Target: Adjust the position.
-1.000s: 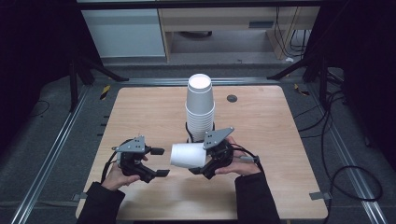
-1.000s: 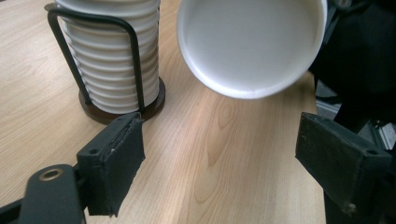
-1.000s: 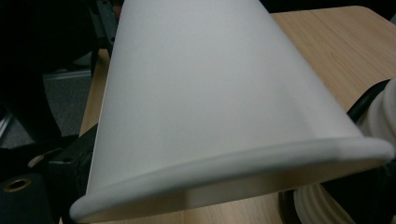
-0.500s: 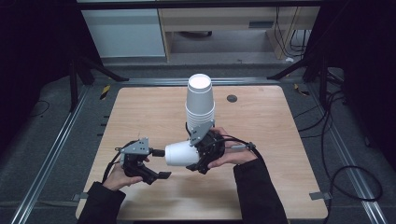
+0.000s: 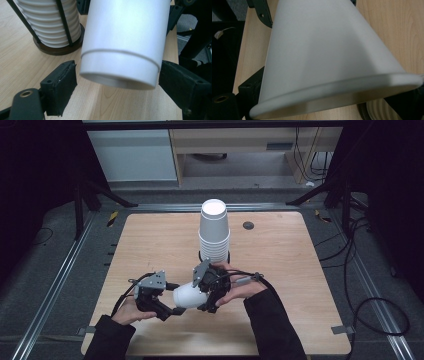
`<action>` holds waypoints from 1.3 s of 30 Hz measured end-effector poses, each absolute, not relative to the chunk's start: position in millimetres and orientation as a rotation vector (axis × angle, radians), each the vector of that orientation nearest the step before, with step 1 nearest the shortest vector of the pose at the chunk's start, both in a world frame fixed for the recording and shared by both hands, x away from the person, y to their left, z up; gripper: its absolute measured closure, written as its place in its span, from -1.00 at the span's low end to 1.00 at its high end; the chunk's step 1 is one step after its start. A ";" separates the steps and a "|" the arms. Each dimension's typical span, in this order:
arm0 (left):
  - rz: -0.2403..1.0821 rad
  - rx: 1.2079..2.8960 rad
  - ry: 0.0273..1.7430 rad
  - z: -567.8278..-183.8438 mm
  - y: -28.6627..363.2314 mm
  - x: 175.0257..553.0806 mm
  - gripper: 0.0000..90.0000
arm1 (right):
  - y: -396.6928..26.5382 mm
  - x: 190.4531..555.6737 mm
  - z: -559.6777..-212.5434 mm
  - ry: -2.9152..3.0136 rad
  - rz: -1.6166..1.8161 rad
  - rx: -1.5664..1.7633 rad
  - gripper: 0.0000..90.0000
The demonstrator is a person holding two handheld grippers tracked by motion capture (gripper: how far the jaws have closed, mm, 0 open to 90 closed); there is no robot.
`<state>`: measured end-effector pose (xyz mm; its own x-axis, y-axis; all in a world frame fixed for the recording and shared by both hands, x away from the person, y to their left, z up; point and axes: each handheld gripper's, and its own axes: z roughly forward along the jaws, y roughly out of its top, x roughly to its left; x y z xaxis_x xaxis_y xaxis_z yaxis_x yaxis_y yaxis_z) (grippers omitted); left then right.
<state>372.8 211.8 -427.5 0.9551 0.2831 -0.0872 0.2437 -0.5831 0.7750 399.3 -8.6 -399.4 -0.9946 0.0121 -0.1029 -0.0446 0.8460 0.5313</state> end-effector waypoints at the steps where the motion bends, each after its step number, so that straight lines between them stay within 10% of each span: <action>1: 0.060 2.227 0.364 -427.8 211.0 372.5 -0.68 | -6.8 398.6 -400.3 2.922 0.835 -0.026 -0.83; 39: 0.084 2.250 0.336 -424.3 217.2 371.2 -0.50 | -9.3 396.3 -395.6 2.864 1.019 -0.012 -0.90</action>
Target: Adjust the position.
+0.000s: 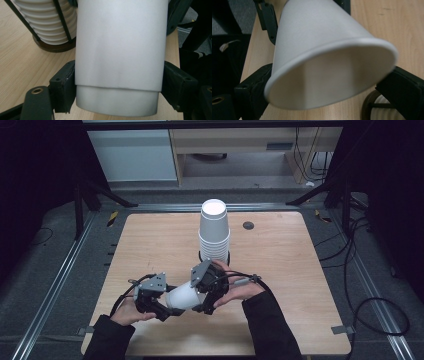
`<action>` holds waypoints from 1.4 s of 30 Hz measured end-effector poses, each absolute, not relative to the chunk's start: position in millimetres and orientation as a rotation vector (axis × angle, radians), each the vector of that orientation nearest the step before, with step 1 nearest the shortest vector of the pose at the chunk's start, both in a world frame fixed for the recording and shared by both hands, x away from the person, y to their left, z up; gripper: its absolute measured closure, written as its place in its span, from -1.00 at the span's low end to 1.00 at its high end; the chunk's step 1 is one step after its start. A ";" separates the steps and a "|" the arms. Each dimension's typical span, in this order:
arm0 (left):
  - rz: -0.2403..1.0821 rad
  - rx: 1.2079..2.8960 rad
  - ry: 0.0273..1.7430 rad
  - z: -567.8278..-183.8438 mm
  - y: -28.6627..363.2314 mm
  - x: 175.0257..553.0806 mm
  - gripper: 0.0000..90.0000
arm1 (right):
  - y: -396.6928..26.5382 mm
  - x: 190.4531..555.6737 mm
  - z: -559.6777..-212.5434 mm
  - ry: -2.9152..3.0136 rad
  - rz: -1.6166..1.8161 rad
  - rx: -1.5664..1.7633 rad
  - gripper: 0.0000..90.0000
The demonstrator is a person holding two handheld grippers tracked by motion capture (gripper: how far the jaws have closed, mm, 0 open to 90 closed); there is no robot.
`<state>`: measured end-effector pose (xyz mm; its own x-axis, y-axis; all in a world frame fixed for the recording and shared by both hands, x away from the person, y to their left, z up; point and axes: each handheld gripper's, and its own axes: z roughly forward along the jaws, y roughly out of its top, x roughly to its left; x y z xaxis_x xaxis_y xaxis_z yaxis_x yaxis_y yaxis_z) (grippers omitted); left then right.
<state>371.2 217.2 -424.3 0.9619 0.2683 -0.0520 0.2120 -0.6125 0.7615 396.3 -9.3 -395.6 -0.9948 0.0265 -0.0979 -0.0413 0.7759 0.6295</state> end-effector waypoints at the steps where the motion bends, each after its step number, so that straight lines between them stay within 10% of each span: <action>1: 0.083 2.243 0.342 -424.2 218.8 372.1 -0.50 | -12.6 396.4 -393.3 2.854 1.041 0.000 -0.90; 42: 0.115 1.927 0.354 -418.2 220.7 365.4 -0.50 | -57.8 382.0 -420.1 2.419 1.879 0.477 -0.90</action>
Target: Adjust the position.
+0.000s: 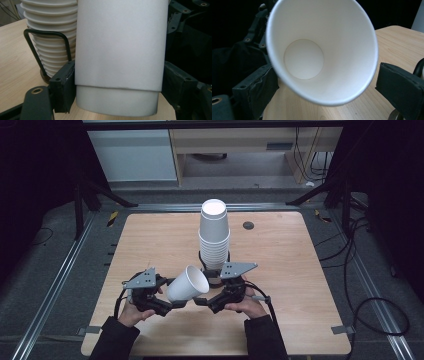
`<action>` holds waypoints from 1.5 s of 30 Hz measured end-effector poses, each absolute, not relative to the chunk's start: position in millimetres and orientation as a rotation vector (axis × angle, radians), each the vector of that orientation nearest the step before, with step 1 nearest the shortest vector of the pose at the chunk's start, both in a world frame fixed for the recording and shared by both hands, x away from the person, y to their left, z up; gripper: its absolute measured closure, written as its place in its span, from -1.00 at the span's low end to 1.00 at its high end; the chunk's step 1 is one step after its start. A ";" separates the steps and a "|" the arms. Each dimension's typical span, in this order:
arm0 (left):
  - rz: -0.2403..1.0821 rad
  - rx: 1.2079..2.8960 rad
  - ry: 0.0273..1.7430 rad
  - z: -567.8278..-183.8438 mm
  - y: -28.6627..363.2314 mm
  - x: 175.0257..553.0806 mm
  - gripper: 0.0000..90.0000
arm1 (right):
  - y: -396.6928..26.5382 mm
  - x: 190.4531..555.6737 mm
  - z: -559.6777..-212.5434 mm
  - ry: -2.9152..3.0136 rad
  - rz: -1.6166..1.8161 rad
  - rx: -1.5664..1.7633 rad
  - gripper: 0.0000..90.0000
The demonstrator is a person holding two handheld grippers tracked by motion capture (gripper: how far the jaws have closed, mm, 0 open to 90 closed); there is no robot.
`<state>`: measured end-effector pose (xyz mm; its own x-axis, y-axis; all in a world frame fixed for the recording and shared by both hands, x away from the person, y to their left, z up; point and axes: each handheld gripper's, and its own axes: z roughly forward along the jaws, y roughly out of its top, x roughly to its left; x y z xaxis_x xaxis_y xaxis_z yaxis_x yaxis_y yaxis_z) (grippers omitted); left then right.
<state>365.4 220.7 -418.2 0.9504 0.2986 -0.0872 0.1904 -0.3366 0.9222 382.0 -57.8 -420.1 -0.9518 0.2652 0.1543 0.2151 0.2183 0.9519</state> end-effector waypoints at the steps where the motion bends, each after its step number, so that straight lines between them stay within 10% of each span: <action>1: 0.109 1.929 0.353 -418.5 220.2 365.5 -0.50 | -56.9 382.3 -420.6 2.425 1.882 0.479 -0.90; 45: 0.142 1.976 0.310 -422.4 210.8 362.3 -0.52 | -44.4 389.5 -421.0 2.468 2.001 0.486 -0.81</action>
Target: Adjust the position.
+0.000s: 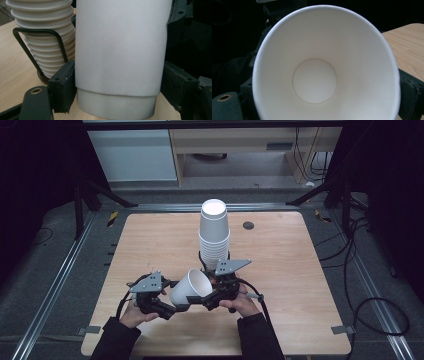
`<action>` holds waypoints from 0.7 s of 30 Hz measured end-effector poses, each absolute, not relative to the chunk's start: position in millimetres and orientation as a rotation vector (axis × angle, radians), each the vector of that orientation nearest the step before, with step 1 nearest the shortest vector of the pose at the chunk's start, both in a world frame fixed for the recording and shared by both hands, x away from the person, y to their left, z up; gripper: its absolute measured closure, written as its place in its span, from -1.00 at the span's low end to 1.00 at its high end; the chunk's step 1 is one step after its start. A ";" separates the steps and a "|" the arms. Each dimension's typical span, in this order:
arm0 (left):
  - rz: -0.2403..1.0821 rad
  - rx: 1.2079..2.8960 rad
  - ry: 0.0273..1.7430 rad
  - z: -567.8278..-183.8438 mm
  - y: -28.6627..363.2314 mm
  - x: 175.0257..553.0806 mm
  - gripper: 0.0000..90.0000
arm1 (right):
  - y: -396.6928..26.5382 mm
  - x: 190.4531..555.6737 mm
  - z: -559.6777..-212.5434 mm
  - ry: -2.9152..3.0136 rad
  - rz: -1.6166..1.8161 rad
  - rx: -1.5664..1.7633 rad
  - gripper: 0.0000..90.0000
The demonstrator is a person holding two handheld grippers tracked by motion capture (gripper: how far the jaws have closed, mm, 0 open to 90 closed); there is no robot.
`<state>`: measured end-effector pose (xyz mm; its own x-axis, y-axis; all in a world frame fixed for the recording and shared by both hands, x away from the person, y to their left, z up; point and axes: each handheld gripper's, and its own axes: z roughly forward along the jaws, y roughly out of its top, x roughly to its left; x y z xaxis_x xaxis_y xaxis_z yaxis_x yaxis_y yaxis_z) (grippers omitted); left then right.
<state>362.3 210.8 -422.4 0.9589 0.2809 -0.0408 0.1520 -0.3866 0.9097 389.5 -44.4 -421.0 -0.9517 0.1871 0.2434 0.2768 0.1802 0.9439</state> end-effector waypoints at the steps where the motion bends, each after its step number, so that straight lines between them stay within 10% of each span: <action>1: 0.144 1.977 0.310 -422.4 210.6 362.2 -0.52 | -44.3 389.4 -420.8 -2.359 -1.912 -0.464 -0.81; 21: 0.187 2.006 0.364 -419.8 219.8 366.0 -0.66 | -47.5 393.5 -399.1 -2.533 -1.847 -0.430 -0.80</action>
